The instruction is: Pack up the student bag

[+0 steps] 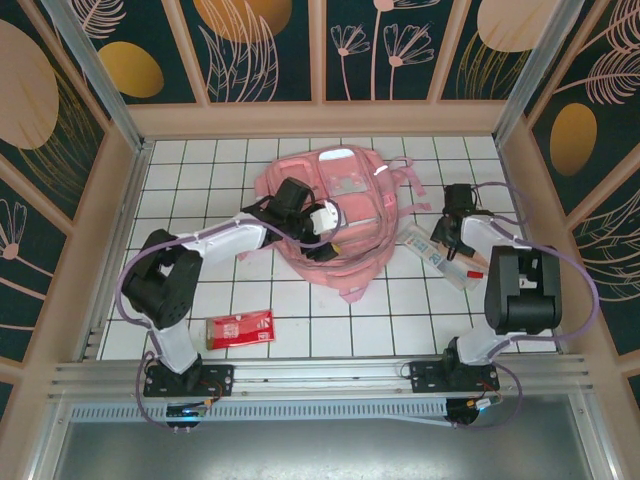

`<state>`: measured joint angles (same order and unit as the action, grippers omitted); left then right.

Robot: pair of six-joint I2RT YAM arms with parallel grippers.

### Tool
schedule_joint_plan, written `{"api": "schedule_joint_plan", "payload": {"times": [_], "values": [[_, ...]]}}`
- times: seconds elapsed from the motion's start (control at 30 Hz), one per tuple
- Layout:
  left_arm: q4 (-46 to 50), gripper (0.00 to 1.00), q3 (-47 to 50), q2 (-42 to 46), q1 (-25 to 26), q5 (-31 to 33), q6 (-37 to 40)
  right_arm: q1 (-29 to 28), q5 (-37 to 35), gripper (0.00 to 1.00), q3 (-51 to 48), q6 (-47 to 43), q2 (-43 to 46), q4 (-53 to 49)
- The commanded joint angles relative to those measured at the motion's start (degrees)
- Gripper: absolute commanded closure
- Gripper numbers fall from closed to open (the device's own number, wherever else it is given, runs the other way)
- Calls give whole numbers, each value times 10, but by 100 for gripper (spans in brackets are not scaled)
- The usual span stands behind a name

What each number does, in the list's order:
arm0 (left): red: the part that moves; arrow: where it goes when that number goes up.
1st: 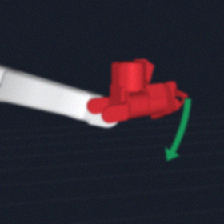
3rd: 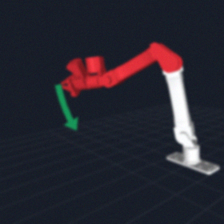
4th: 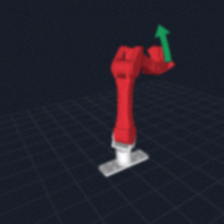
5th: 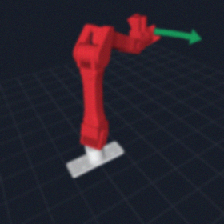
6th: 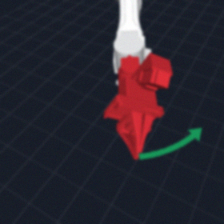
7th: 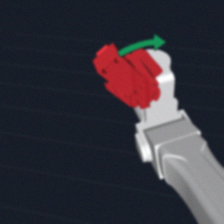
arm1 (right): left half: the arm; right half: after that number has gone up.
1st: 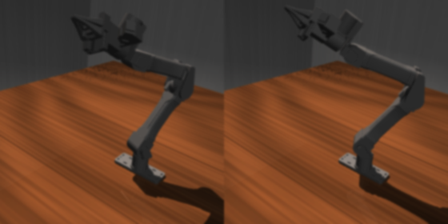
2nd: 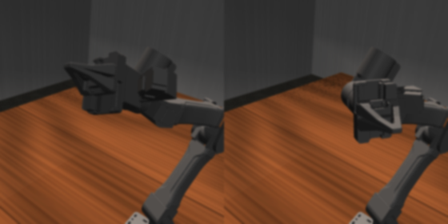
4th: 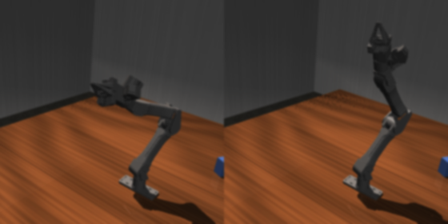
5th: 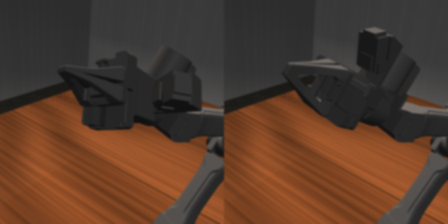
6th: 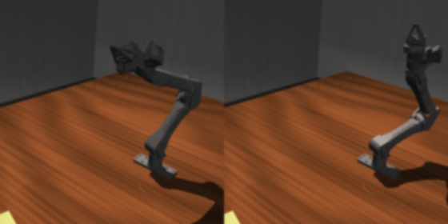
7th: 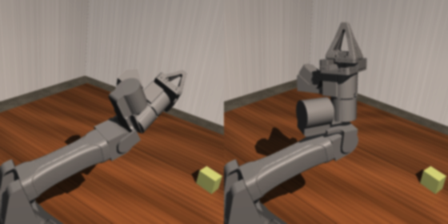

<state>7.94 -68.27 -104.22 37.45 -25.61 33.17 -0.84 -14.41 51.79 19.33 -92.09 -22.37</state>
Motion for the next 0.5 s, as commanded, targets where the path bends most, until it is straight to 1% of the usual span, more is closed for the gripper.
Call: {"api": "schedule_joint_plan", "payload": {"times": [0.0,0.03,0.07,0.1,0.13,0.17,0.2,0.23,0.27,0.3,0.33,0.43,0.47], "values": [[8,18,-18,-35,9,40,-10,3,4,36,22,-17,-20,14],[9,18,-23,-40,10,39,-8,3,7,38,26,-20,-29,15],[4,18,-24,-44,11,54,-14,3,11,43,30,-22,-38,15],[-1,20,-26,-49,11,79,-22,3,18,52,32,-26,-43,17],[-8,26,-32,-56,11,123,-38,2,24,57,34,-29,-49,18],[-6,41,-44,-66,11,163,-51,3,24,58,34,-28,-53,20],[9,60,-59,-74,11,183,-51,3,24,61,33,-29,-55,22],[31,80,-79,-81,11,192,-53,2,21,68,32,-29,-57,25],[46,95,-96,-83,11,199,-62,2,20,74,31,-31,-57,27],[59,100,-107,-80,11,197,-66,3,21,83,30,-33,-57,28],[67,100,-115,-72,11,192,-77,3,24,91,31,-35,-55,30],[85,100,-139,-42,11,187,-122,0,32,100,32,-44,-38,32],[89,100,-147,-32,11,192,-140,-1,33,100,30,-46,-28,35]]}}
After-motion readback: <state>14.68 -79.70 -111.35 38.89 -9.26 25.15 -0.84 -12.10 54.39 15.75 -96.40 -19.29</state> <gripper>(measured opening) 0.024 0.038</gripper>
